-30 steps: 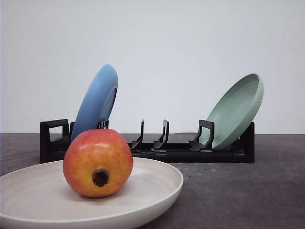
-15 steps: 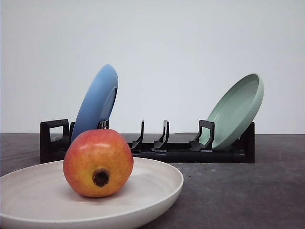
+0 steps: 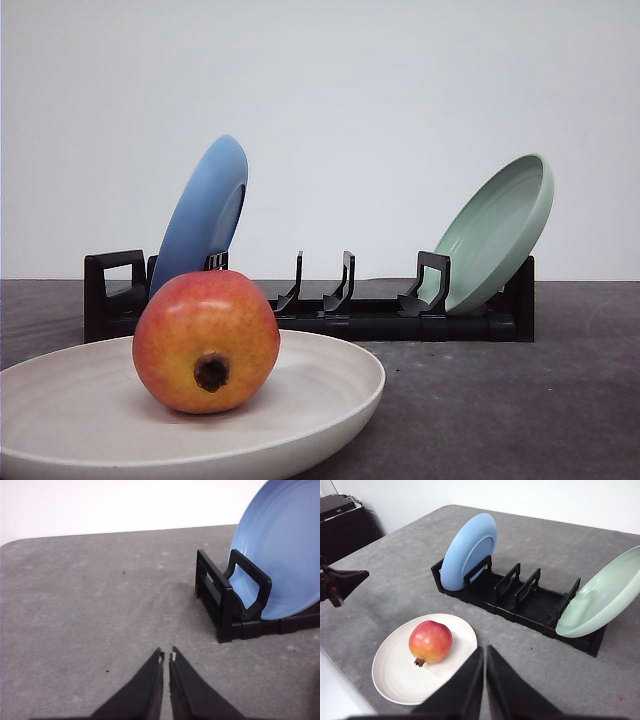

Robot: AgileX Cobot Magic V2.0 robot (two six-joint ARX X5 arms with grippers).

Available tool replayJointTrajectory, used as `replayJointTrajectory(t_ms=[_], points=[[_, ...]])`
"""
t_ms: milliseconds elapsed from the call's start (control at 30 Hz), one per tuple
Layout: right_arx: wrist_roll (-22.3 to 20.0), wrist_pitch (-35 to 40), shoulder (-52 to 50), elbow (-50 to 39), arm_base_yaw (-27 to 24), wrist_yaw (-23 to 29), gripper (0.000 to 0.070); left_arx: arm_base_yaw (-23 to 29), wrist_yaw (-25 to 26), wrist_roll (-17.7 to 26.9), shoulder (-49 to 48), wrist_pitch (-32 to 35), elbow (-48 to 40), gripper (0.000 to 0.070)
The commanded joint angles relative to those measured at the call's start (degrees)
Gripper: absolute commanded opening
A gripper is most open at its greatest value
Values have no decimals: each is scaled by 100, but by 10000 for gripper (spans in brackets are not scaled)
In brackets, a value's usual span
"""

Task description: Place pomegranate in white plate

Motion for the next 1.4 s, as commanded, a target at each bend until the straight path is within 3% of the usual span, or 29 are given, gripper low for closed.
replayJointTrajectory(t_ms=[0, 100, 233, 400, 567, 733, 933, 1167, 1367], points=[[-7, 89, -11, 46, -30, 0, 2, 4, 31, 59, -9, -22, -57, 0], [-12, 224, -33, -78, -598, -178, 2, 4, 31, 59, -9, -22, -57, 0], [-121, 649, -250, -541, -1846, -286, 2, 4, 33, 59, -9, -22, -57, 0], [-884, 2140, -859, -1698, -3424, -101, 2, 4, 31, 59, -9, -22, -57, 0], [-1226, 3703, -1291, -3037, -4408, -107, 2, 6, 31, 59, -9, -22, -57, 0], [-1362, 4303, -1435, -3982, -4906, -107, 2, 7, 31, 59, -9, -22, -57, 0], [-1351, 4320, -1701, -4641, -5082, -157, 2, 7, 31, 59, -9, -22, -57, 0], [-1401, 3582, -1867, -4645, -5086, -149, 2, 7, 31, 59, -9, -22, -57, 0], [-1419, 3600, -1867, -4645, -5089, -149, 2, 7, 31, 59, -9, -22, -57, 0]])
